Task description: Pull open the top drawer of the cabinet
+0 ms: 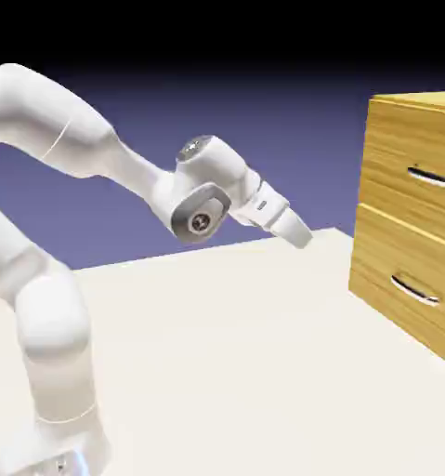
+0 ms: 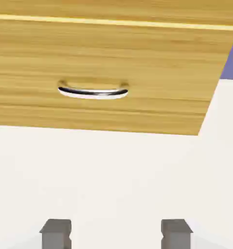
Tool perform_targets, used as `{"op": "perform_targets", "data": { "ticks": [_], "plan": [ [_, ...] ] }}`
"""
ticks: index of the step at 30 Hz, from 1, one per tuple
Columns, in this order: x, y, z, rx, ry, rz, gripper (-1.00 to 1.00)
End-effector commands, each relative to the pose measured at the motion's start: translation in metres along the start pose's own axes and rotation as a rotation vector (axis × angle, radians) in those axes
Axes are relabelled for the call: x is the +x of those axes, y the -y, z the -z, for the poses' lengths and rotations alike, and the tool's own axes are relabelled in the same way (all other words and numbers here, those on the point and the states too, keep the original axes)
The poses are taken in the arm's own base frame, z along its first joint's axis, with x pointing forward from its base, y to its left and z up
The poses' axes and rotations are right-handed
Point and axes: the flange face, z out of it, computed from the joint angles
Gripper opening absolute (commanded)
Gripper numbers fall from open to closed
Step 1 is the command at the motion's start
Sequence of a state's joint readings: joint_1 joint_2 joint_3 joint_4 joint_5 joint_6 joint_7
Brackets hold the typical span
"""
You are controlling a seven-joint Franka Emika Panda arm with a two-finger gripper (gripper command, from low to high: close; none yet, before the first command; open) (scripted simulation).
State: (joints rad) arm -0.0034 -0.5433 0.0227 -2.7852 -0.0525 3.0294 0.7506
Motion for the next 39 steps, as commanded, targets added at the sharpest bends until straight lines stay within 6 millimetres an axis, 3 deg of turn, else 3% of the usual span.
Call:
{"op": "perform_targets", "data": {
  "ticks": [1, 9, 17, 29, 39],
  "plan": [
    [0.000, 0.007, -0.005, -0.012, 0.000, 0.044, 0.00],
    [-0.011, 0.060, -0.046, -0.091, 0.010, 0.387, 0.00],
    [-0.030, 0.101, -0.092, -0.132, 0.018, 0.702, 0.00],
    [-0.050, 0.145, -0.152, -0.108, -0.036, 1.097, 0.00],
    [-0.043, 0.175, -0.189, -0.038, -0.181, 1.321, 0.00]
  ]
}}
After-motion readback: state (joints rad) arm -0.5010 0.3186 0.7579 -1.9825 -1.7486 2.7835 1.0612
